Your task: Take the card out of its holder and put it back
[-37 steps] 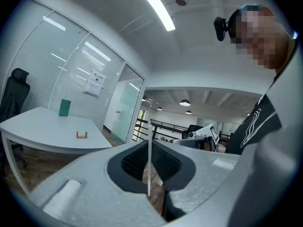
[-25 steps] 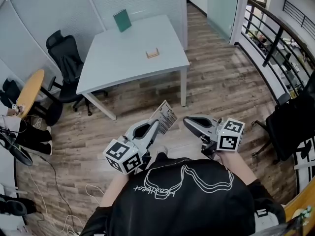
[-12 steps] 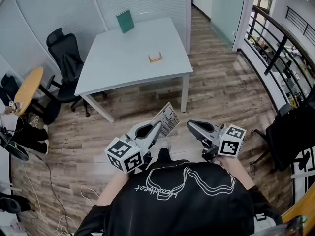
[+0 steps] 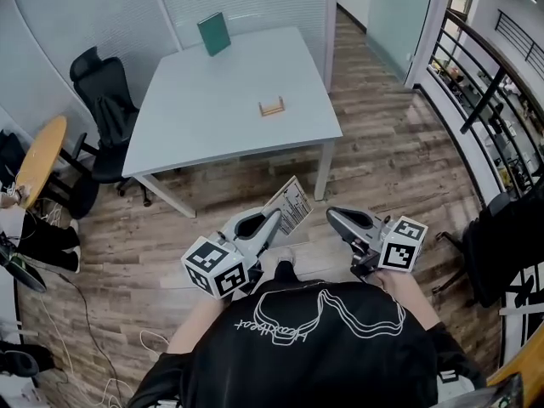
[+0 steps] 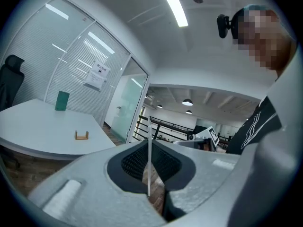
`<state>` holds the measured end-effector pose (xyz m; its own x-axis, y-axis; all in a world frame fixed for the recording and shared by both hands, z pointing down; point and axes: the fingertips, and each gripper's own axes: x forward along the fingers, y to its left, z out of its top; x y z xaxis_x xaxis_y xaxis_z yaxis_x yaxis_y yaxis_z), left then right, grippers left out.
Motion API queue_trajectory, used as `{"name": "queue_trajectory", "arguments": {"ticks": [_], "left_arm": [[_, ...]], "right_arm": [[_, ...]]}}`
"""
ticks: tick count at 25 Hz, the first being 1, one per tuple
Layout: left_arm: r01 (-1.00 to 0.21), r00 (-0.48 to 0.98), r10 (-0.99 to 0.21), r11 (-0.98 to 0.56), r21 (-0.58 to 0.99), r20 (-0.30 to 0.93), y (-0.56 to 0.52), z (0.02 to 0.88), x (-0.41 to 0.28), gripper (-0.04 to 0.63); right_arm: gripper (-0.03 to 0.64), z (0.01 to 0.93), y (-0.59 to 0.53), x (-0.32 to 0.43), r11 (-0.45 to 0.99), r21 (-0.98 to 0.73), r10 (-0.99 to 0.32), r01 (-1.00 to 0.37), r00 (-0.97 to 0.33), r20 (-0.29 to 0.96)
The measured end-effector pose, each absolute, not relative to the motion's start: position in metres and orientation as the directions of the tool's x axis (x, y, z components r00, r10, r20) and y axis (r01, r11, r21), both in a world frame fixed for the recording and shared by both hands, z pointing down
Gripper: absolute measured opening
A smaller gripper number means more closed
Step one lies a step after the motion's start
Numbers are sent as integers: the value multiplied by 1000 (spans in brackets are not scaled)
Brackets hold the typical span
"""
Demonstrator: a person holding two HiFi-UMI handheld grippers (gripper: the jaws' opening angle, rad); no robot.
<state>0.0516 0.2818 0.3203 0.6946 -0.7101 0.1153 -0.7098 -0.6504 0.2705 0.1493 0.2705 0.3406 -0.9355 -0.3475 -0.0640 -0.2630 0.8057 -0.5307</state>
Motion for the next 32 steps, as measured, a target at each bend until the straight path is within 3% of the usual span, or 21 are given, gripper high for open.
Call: {"name": "queue_trajectory", "arguments": {"ticks": [20, 32], "left_arm": [[-678, 721, -681, -656, 332, 127, 36, 331, -67, 25], [-674, 716, -686, -630, 386, 128, -22, 349, -90, 26]], "right_arm": [[9, 339, 38, 38, 758, -567, -400, -321, -916, -16], [9, 349, -17, 20, 744, -580, -409, -332, -913, -1]]}}
